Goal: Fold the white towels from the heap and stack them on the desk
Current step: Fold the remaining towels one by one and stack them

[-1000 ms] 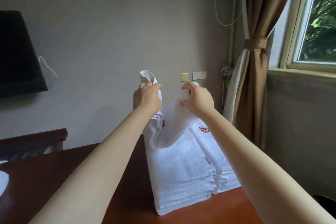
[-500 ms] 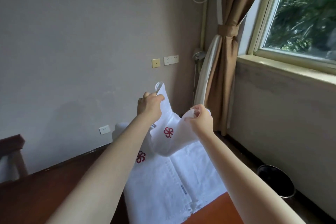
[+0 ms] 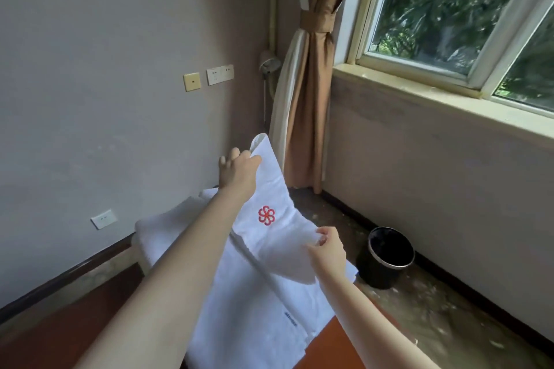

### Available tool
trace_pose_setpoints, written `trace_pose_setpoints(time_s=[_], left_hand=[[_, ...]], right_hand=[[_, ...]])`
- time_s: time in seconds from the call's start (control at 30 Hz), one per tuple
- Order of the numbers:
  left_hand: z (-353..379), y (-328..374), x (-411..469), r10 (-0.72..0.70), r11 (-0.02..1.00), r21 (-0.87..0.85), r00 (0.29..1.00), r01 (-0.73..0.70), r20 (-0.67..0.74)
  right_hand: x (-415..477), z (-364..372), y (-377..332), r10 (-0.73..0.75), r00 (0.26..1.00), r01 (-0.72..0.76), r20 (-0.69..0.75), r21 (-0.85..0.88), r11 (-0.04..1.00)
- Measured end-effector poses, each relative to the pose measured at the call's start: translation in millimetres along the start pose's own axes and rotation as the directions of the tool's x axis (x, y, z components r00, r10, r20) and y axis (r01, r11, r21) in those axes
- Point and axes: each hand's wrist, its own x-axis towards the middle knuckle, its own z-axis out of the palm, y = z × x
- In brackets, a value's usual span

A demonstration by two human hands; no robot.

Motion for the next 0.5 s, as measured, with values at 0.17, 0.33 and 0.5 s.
trace_pose_setpoints(time_s=[0.17,0.33,0.5], left_hand=[[18,13,2,0.043,0.999,0.003,0.999,-0.043,0.003],[20,16,1,0.051,0.999,0.005,0.999,-0.051,0.004],[22,23,-9,0.065,0.998,0.009,0.998,-0.066,0.015]], right_hand=[[-10,-11,44,0.281,0.955,-0.289,0.094,0.097,0.952],[-3,-13,39,0.461,0.88,-0.468,0.118,0.382,0.797],[-10,-14,30,0.315,0.94,-0.341,0.13,0.412,0.845]])
